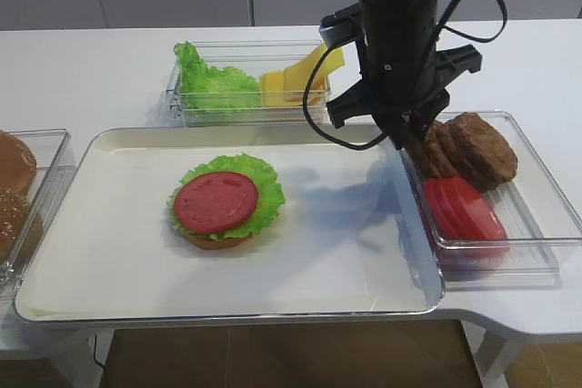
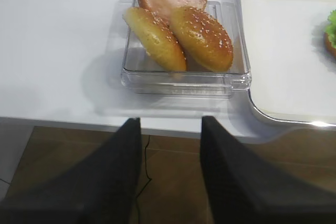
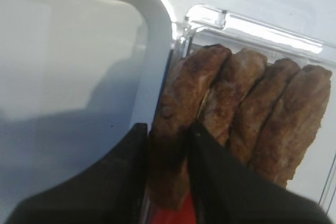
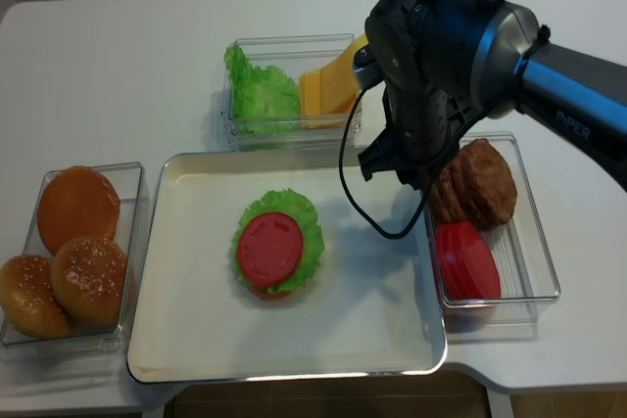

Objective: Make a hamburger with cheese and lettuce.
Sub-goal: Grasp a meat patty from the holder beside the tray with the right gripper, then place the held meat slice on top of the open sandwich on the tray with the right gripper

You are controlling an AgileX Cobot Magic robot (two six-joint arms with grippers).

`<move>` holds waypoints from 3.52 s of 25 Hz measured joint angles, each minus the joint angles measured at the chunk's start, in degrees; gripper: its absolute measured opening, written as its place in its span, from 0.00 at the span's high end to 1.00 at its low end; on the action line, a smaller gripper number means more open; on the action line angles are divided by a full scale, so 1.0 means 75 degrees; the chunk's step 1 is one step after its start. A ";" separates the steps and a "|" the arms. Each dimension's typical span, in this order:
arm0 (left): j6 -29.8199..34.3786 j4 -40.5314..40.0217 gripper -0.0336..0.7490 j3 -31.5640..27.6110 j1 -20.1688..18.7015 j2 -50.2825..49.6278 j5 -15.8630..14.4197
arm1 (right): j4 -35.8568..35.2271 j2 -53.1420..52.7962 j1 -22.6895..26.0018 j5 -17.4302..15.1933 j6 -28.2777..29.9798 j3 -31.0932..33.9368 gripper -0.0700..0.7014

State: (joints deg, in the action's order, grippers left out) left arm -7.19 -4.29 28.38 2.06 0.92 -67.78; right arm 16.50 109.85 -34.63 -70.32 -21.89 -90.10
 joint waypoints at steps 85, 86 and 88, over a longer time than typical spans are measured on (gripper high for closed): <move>0.0000 0.0000 0.59 0.0000 0.0000 0.0000 0.0000 | 0.0274 0.0572 -0.2896 -0.0134 -0.0316 -0.2295 0.75; 0.0000 0.0000 0.59 0.0000 0.0000 0.0000 0.0000 | 0.0270 0.0572 -0.2896 -0.0134 -0.0271 -0.2295 0.75; 0.0000 0.0000 0.59 0.0000 0.0000 0.0000 0.0000 | 0.0270 0.0572 -0.2896 -0.0134 -0.0263 -0.2310 0.75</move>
State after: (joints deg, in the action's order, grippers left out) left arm -7.19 -4.29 28.38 2.06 0.92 -67.78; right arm 18.53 114.14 -56.35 -71.32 -23.86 -107.42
